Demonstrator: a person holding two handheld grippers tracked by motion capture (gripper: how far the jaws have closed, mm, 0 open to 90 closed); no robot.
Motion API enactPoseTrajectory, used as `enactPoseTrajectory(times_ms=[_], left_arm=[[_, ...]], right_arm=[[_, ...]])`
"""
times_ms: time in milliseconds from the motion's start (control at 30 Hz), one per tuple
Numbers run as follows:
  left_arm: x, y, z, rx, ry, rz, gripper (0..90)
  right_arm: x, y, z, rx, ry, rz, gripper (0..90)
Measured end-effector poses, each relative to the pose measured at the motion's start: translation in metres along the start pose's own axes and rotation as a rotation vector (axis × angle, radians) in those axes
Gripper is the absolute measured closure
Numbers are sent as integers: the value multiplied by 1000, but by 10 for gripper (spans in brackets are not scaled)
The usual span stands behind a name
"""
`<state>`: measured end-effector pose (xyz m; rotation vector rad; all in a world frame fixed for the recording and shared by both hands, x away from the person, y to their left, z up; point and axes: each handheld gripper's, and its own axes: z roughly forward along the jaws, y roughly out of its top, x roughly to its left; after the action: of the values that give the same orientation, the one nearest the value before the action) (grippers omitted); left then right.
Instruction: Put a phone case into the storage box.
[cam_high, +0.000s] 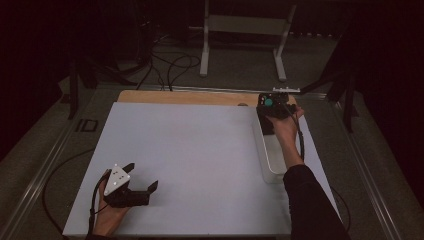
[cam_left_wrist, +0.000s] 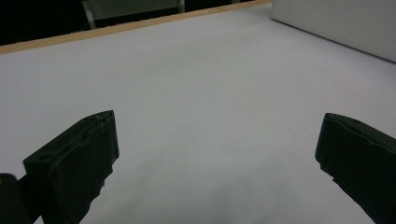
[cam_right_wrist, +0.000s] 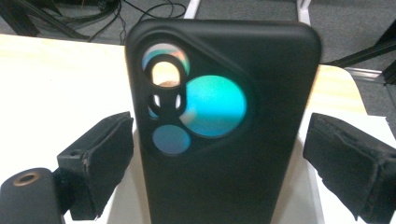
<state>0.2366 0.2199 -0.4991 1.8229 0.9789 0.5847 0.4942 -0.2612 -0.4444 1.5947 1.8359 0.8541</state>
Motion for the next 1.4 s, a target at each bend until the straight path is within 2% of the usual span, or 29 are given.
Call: enactPoseTrajectory(times_ms=[333, 600, 633, 700, 733, 800, 1033, 1400], left_arm=[[0, 0, 0, 0, 2, -1, 2], [0, 0, 0, 4, 1, -1, 2], [1, 0, 0, 5, -3, -5, 2], [1, 0, 0, 7, -7, -7, 2], [1, 0, 0, 9, -8, -6, 2], [1, 0, 0, 12, -13, -4, 2], [1, 2, -1, 5, -22, -9, 2], [2, 5, -4, -6, -25, -15, 2]], right_arm=[[-2, -2, -10, -43, 25, 12, 85], [2, -5, -21, -71, 46, -17, 85], [5, -6, -27, -91, 70, -26, 86], [6, -7, -30, -95, 82, -26, 86], [7, -8, -34, -105, 109, -17, 86], [8, -10, -39, -115, 132, -9, 86], [15, -19, -60, -145, 176, -45, 86], [26, -33, -97, -198, 247, -69, 86]])
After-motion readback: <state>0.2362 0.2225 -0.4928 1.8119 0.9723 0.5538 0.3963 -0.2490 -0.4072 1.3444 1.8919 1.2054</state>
